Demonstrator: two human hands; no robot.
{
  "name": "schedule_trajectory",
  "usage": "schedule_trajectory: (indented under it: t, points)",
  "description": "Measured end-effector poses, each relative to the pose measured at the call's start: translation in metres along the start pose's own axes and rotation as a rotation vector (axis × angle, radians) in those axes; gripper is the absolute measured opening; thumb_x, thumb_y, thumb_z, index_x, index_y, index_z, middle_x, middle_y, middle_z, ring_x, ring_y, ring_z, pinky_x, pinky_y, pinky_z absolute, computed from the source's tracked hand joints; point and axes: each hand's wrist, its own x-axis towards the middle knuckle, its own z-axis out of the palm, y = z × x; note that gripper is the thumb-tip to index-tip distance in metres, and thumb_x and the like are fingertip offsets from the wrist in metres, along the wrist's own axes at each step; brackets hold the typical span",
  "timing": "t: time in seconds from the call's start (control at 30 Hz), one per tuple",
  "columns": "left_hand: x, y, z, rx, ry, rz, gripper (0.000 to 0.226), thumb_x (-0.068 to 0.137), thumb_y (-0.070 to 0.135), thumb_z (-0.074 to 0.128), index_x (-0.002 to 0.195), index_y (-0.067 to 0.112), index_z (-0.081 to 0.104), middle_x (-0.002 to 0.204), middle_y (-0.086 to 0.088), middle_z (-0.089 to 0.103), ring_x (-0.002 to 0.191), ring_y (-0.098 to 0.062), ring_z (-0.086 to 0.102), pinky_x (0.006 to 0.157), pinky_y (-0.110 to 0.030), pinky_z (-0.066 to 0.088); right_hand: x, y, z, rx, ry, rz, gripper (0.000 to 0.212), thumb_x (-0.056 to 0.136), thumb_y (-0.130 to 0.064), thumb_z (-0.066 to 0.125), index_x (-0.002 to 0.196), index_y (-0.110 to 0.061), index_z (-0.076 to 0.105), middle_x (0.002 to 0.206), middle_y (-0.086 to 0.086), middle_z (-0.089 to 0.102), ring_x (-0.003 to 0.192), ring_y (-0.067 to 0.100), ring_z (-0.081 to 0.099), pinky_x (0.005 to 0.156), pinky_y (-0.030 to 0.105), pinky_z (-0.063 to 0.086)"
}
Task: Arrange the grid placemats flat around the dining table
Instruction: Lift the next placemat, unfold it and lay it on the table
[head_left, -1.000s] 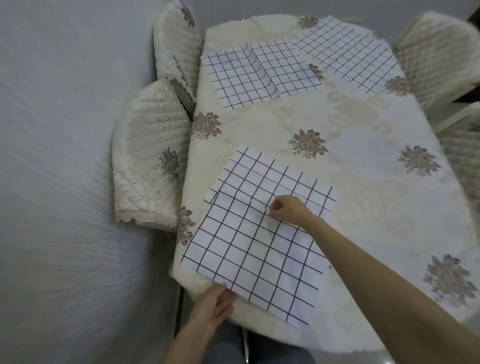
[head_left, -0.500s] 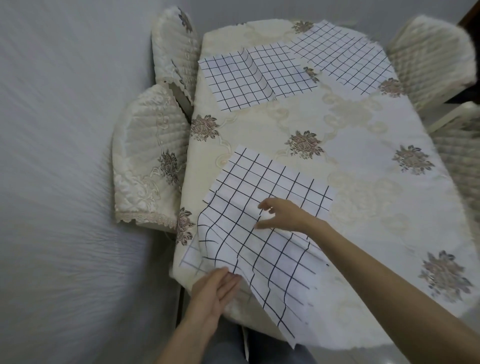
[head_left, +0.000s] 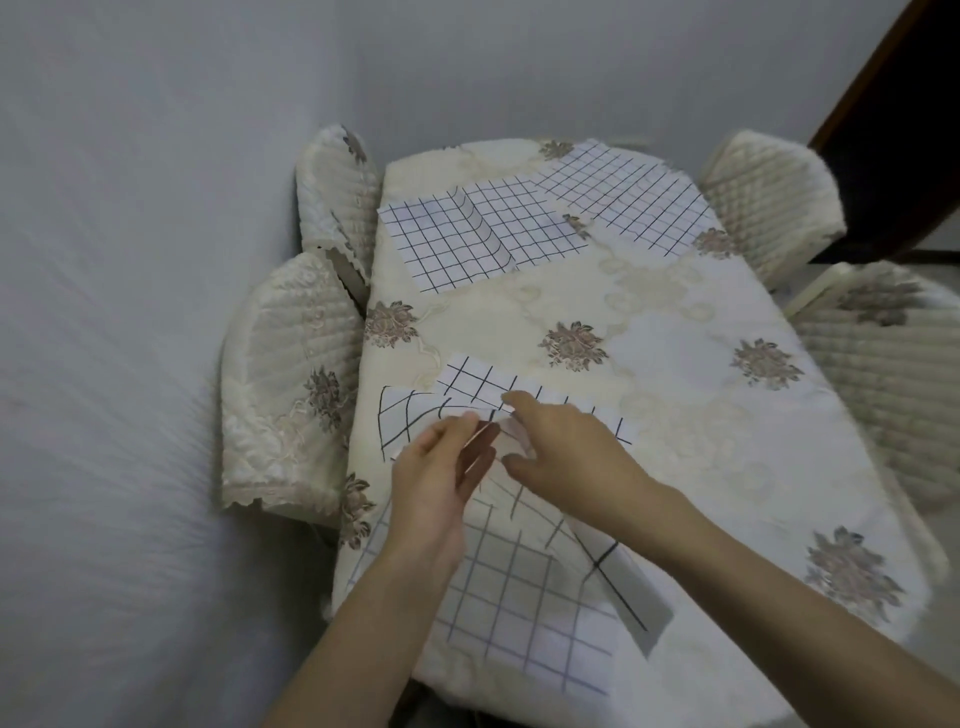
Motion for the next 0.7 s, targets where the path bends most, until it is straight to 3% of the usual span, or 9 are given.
schedule_trajectory:
  t: [0.1,0.23,0.37,0.43,0.5,0.6,0.7]
  points:
    - [-0.002,0.011,0.011,0.036,-0.033,0.075,0.005,0.091,0.01,0.063,0.086,0.009,0.064,0.08,0.0,0.073,0.08,-0.01,0.07,0.077,-0.023,0.056,0.002,0.0,-0.021,-0.098,0.205,0.01,0.022,0.095,-0.021,0.045,0.109,-0.018,0.062,0.1,0.007,0.069,0.094,0.033,0.06,0.062,0.032,0.035]
    - [-0.004,0.018,0.015,0.101,-0.083,0.178,0.006,0.09,0.014,0.065,0.091,0.01,0.069,0.092,0.001,0.075,0.093,-0.012,0.07,0.081,-0.025,0.055,0.001,0.0,-0.054,-0.147,0.321,-0.028,0.025,0.098,-0.026,0.045,0.103,-0.022,0.069,0.096,-0.002,0.069,0.095,0.027,0.059,0.065,0.031,0.033]
    - [0.002,0.026,0.009,0.235,-0.048,0.315,0.018,0.081,0.02,0.074,0.099,0.02,0.071,0.094,0.01,0.076,0.097,-0.011,0.067,0.091,-0.03,0.051,0.001,0.0,-0.093,-0.072,0.34,-0.05,0.021,0.097,-0.029,0.05,0.095,-0.023,0.07,0.079,-0.01,0.061,0.082,0.016,0.053,0.065,0.029,0.033]
    - [0.01,0.028,0.002,0.329,0.004,0.325,0.04,0.074,0.029,0.079,0.11,0.016,0.068,0.109,0.003,0.073,0.109,-0.016,0.063,0.102,-0.036,0.044,0.001,-0.001,-0.117,-0.047,0.346,-0.068,0.021,0.096,-0.03,0.053,0.092,-0.022,0.071,0.072,-0.014,0.06,0.075,0.011,0.052,0.066,0.028,0.036]
    - [0.021,0.023,-0.01,0.417,0.051,0.343,0.052,0.077,0.027,0.077,0.124,0.014,0.057,0.128,-0.001,0.06,0.121,-0.017,0.053,0.104,-0.035,0.039,-0.001,-0.004,-0.144,-0.025,0.364,-0.091,0.021,0.095,-0.03,0.056,0.082,-0.022,0.07,0.061,-0.015,0.055,0.063,0.007,0.049,0.064,0.029,0.04]
    - [0.031,0.007,-0.032,0.453,0.131,0.361,0.067,0.079,0.02,0.077,0.137,0.017,0.044,0.14,0.0,0.047,0.13,-0.016,0.042,0.102,-0.034,0.037,-0.003,-0.011,-0.186,-0.035,0.419,-0.124,0.022,0.093,-0.029,0.06,0.073,-0.022,0.066,0.057,-0.01,0.053,0.058,0.008,0.047,0.064,0.03,0.041]
    - [0.05,-0.014,-0.053,0.421,0.251,0.177,0.089,0.074,0.017,0.082,0.147,0.014,0.032,0.152,-0.01,0.033,0.138,-0.026,0.034,0.11,-0.044,0.033,-0.006,-0.017,-0.224,-0.086,0.469,-0.163,0.03,0.092,-0.03,0.06,0.079,-0.006,0.071,0.069,0.013,0.063,0.064,0.025,0.051,0.07,0.036,0.047]
